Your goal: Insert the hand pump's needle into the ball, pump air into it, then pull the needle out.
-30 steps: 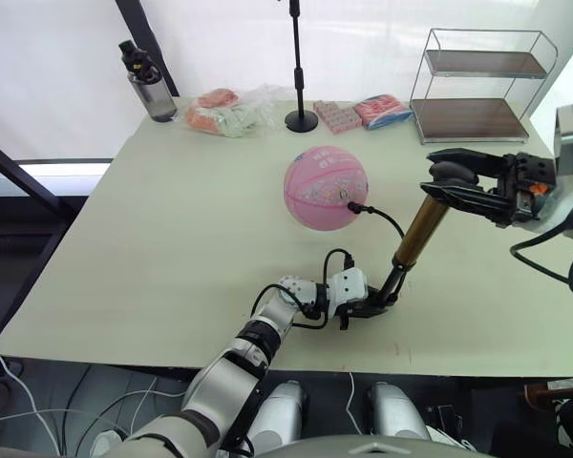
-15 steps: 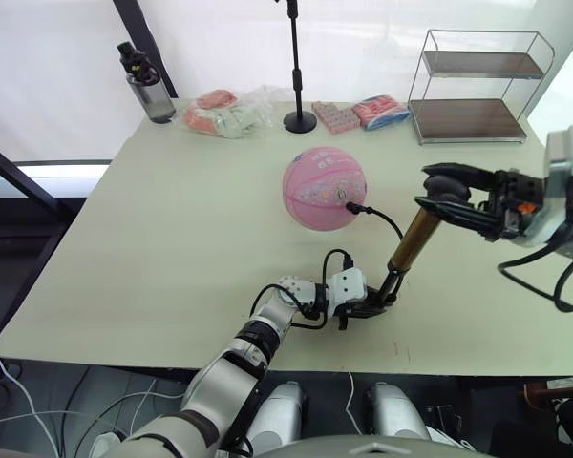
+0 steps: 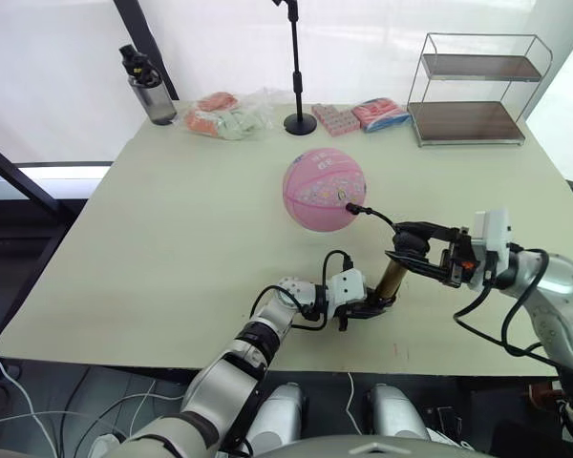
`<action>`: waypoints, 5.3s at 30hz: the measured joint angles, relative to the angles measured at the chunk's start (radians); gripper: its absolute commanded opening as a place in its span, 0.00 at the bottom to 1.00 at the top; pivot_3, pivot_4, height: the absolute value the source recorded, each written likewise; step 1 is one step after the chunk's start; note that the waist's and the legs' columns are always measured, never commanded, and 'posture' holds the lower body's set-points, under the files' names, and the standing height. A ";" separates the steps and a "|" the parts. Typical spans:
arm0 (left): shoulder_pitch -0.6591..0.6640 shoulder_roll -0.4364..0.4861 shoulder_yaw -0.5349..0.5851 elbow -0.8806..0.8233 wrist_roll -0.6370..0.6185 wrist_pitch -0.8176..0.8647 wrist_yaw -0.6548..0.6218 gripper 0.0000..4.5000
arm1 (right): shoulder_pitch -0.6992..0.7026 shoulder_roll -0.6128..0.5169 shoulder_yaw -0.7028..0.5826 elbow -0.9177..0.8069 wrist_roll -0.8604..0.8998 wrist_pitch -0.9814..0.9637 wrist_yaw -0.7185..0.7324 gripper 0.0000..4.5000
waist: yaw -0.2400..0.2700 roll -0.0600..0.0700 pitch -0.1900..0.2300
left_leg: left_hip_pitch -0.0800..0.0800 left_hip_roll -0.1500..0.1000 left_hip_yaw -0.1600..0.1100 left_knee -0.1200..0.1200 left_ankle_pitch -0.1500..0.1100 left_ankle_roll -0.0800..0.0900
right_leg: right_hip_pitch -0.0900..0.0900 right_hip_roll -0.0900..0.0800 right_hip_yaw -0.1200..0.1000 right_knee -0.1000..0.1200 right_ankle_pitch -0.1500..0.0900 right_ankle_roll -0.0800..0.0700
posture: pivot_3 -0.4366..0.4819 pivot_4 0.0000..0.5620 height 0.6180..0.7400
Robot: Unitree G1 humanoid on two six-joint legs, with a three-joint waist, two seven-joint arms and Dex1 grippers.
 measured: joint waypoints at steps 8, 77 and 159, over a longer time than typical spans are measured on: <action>0.000 -0.001 0.000 0.005 0.003 0.003 0.013 0.24 | 0.012 0.006 0.034 0.030 -0.060 -0.075 -0.012 0.41 | 0.000 0.000 -0.001 | 0.009 0.000 0.000 -0.001 0.000 0.000 | 0.008 0.000 0.000 0.000 0.000 0.000 | 0.48 0.27 1.00; -0.006 -0.007 0.000 0.010 -0.003 0.000 0.007 0.24 | -0.009 0.015 -0.011 -0.014 -0.010 0.059 -0.052 0.41 | 0.003 0.001 0.000 | 0.000 0.000 0.000 0.001 0.000 0.000 | 0.000 -0.001 0.000 0.000 0.000 0.000 | 0.48 0.27 1.00; -0.008 -0.003 0.001 0.024 -0.003 0.003 0.017 0.24 | 0.043 0.113 0.030 0.057 -0.078 -0.165 -0.088 0.41 | -0.001 0.000 0.000 | 0.014 0.000 0.001 -0.001 0.000 0.000 | 0.011 0.001 0.001 0.002 -0.001 0.000 | 0.48 0.27 1.00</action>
